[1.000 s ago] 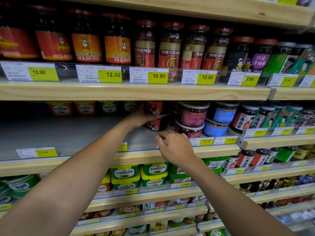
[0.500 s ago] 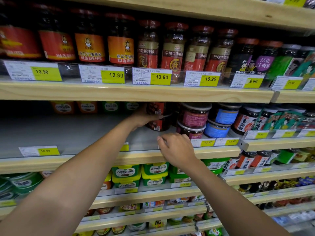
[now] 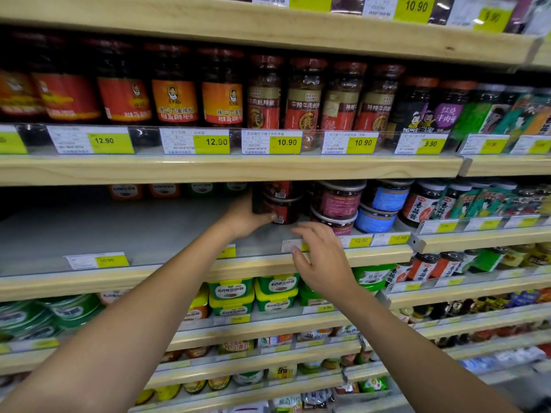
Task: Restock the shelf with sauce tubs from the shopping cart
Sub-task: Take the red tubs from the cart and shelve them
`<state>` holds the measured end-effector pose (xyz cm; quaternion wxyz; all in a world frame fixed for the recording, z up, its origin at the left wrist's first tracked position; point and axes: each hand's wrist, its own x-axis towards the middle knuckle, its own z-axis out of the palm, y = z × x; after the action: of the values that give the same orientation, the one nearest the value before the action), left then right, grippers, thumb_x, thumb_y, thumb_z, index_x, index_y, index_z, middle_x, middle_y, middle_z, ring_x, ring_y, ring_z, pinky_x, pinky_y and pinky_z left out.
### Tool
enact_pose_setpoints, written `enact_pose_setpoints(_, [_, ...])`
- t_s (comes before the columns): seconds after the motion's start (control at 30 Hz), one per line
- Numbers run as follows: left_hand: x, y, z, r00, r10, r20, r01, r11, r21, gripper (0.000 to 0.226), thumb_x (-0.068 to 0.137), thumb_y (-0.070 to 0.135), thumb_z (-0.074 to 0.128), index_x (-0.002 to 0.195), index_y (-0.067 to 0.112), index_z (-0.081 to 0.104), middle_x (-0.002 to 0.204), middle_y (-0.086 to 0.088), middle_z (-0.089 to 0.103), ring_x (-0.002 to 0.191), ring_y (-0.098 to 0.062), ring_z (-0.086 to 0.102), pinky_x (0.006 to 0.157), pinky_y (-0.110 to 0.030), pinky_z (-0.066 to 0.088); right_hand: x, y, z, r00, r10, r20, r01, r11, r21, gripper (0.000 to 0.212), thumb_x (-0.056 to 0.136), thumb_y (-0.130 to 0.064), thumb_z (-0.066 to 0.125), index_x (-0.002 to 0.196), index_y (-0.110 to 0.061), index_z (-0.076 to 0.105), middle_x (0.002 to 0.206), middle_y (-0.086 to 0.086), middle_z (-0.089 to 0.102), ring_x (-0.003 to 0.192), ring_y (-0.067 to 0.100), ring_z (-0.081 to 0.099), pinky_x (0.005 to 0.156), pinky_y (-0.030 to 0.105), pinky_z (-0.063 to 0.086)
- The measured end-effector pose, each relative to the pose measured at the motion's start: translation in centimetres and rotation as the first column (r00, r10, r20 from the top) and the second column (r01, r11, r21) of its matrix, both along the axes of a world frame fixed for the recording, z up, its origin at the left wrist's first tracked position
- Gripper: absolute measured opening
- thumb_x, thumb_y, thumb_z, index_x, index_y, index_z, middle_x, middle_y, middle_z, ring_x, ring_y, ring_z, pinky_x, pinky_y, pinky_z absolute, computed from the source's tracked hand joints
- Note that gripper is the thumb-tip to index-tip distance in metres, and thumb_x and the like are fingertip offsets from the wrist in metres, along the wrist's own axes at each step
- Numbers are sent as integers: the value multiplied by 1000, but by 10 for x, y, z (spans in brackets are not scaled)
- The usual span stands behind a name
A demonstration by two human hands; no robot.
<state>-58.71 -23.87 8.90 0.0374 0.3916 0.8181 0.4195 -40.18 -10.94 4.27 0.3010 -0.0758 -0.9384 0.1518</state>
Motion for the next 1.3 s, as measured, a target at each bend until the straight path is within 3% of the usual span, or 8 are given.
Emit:
enact_pose_setpoints(0.23, [66,-24,-8,928,175,-330,-200,979,-43,88,86,50,75,157,21,31,159,-5,39,146,-26,36,116,-39,35,41,12,-8,993,-99,-60,98,995,-4,44,94,-34,54,136,-19,55,143,-2,48,135,20,43,110,42,38])
enact_pose_setpoints(0.4, [133,5,-31,861,130,-492,-176,983,-49,89,89,57,68,159,19,28,166,-2,27,156,-23,15,125,-49,23,104,42,-15,981,-191,-28,191,982,2,47,94,-36,55,138,-22,51,149,-2,44,140,21,39,112,44,36])
enact_pose_setpoints(0.6, [247,79,-61,802,-38,-596,-55,989,-137,86,88,58,70,156,18,36,165,-5,31,155,-28,21,122,-55,27,235,108,-36,922,-377,86,376,926,22,51,97,-43,53,143,-24,46,153,-2,40,143,21,34,116,43,34])
enact_pose_setpoints(0.83, [391,167,-126,829,-277,-486,161,950,-268,88,90,63,63,160,21,29,169,-3,20,157,-25,13,126,-49,18,416,172,-70,783,-570,247,589,808,-4,54,97,-38,56,146,-19,45,154,2,39,141,25,35,113,47,36])
enact_pose_setpoints(0.97, [463,211,-151,788,-416,-454,286,900,-327,85,91,64,59,160,23,29,168,-2,20,156,-28,17,126,-42,11,509,199,-95,690,-667,280,698,716,-17,57,88,-45,50,139,-18,52,144,6,50,130,31,49,103,46,45])
enact_pose_setpoints(1.07, [504,245,-165,777,-518,-359,371,836,-404,84,94,61,57,162,28,18,171,0,10,158,-23,4,127,-46,12,562,214,-111,626,-720,298,760,650,-26,51,90,-43,52,134,-17,57,140,5,54,126,30,52,100,45,46])
enact_pose_setpoints(1.23, [556,296,-184,729,-623,-283,482,761,-434,85,95,59,58,162,27,18,171,0,7,158,-23,0,126,-43,4,626,233,-135,511,-798,320,851,521,-59,53,88,-45,58,134,-18,58,137,5,57,122,30,55,96,45,48])
enact_pose_setpoints(1.3, [571,319,-193,709,-660,-248,509,722,-468,85,95,59,56,162,29,14,171,1,3,158,-22,-4,126,-43,3,644,245,-144,463,-798,385,876,478,-62,60,86,-50,51,135,-17,58,138,7,57,123,32,55,97,48,49])
